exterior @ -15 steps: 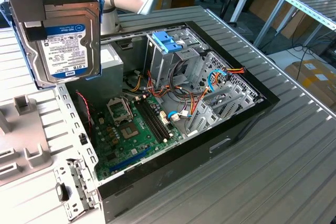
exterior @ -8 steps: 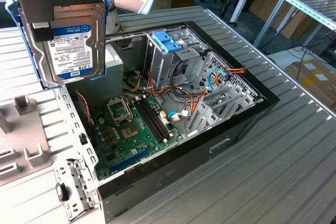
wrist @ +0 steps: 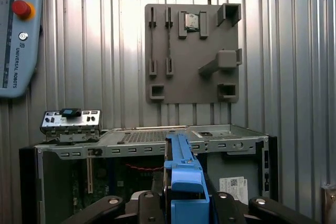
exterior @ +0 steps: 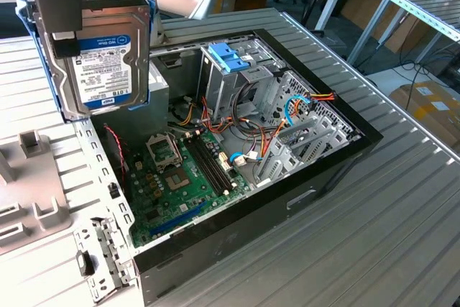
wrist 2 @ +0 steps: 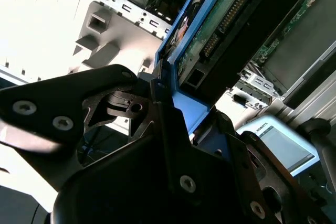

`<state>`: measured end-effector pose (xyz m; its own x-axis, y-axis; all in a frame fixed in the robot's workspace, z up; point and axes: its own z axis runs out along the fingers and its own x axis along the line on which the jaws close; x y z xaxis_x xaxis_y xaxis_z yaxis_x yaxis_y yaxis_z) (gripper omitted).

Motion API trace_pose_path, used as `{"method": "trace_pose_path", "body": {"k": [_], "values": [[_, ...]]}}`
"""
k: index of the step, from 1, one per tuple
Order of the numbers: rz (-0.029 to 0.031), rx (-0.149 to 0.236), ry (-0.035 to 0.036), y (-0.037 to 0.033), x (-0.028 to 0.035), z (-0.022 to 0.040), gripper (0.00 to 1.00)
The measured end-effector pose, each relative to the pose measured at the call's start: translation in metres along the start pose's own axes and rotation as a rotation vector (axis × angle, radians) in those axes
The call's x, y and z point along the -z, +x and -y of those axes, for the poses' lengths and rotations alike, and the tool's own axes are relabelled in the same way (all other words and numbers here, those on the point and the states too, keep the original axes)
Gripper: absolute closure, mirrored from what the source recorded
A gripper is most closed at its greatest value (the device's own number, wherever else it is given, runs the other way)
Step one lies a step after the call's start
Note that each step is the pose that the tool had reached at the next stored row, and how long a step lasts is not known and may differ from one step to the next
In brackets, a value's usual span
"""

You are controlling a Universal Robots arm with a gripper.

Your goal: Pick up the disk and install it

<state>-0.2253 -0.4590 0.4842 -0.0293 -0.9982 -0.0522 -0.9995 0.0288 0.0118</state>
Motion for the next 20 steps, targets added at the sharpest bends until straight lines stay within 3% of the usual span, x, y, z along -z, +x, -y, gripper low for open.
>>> {"method": "trace_pose_path", "body": {"k": [20], "values": [[0.0,0.0,0.0,0.0062,-0.0013,0.0139,0.63]]}}
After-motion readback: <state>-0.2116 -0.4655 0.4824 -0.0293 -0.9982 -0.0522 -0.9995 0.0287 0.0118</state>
